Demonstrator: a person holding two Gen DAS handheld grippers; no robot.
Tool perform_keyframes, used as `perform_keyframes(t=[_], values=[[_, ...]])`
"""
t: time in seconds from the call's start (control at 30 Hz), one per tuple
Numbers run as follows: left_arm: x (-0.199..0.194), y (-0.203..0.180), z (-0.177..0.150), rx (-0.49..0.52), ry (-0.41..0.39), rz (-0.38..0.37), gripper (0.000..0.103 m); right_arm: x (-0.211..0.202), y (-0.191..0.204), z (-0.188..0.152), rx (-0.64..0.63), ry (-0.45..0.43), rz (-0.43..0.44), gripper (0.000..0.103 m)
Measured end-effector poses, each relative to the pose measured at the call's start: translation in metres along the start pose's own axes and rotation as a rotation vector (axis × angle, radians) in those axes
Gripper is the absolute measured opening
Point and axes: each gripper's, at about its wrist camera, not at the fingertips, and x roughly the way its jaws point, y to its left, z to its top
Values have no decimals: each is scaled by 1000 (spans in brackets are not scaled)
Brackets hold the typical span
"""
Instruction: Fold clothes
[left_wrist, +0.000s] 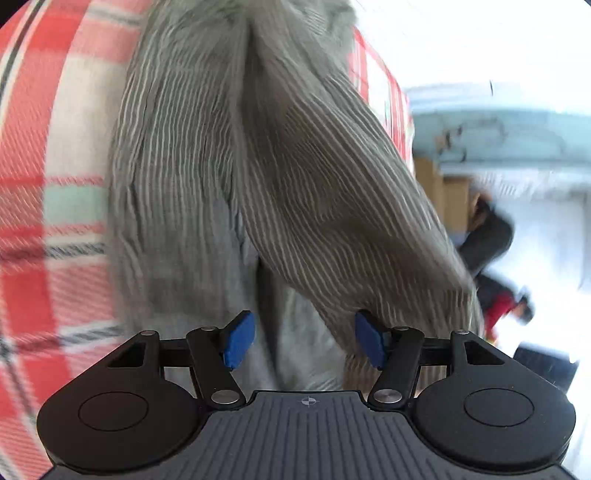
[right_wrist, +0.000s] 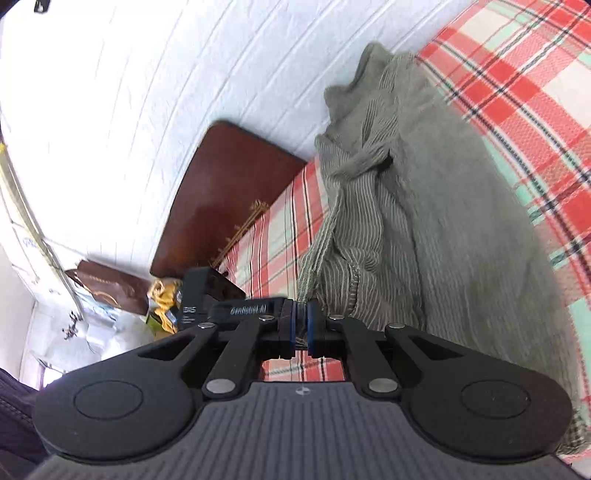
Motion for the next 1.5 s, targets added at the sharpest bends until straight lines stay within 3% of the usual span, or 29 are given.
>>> perform_keyframes(t=[0.13, 0.27, 0.37, 0.4, 0.43, 0.47, 0.67, 0.8, 0.9, 1.07, 1.23, 1.5], values=[[4, -1, 3, -75, -68, -64, 77, -16, -7, 2, 11, -11, -10, 6], [12, -1, 7, -140, -117, -29, 80, -25, -13, 7, 9, -13, 2, 6], [21, -5, 8, -172, -140, -26, 74, -30, -19, 9, 10, -8, 10, 6], [25, -8, 9, -166, -137, -23, 56, -32, -21, 9, 10, -5, 13, 6], [28, -12, 8, -151, -137, -19, 20, -34, -22, 8, 12, -2, 15, 6], [31, -16, 8, -140, -136, -11, 1, -35, -24, 8, 11, 2, 15, 6], [10, -46, 4, -39, -225, 18, 0, -33, -40, 8, -33, 70, -80, 6], [0, -64, 4, 46, -214, 59, 0, -20, -51, 1, -106, 181, -172, 7], [-1, -75, -8, 163, -166, 135, 0, -15, -59, -2, -158, 239, -239, 10], [12, -98, -37, 399, -66, 249, 0, -18, -57, 16, -180, 186, -284, 26], [20, -100, -50, 466, -14, 261, 0, 14, -35, 33, -291, 180, -293, 49], [32, -110, -58, 542, 11, 297, 0, 59, -5, 48, -441, 199, -306, 49]])
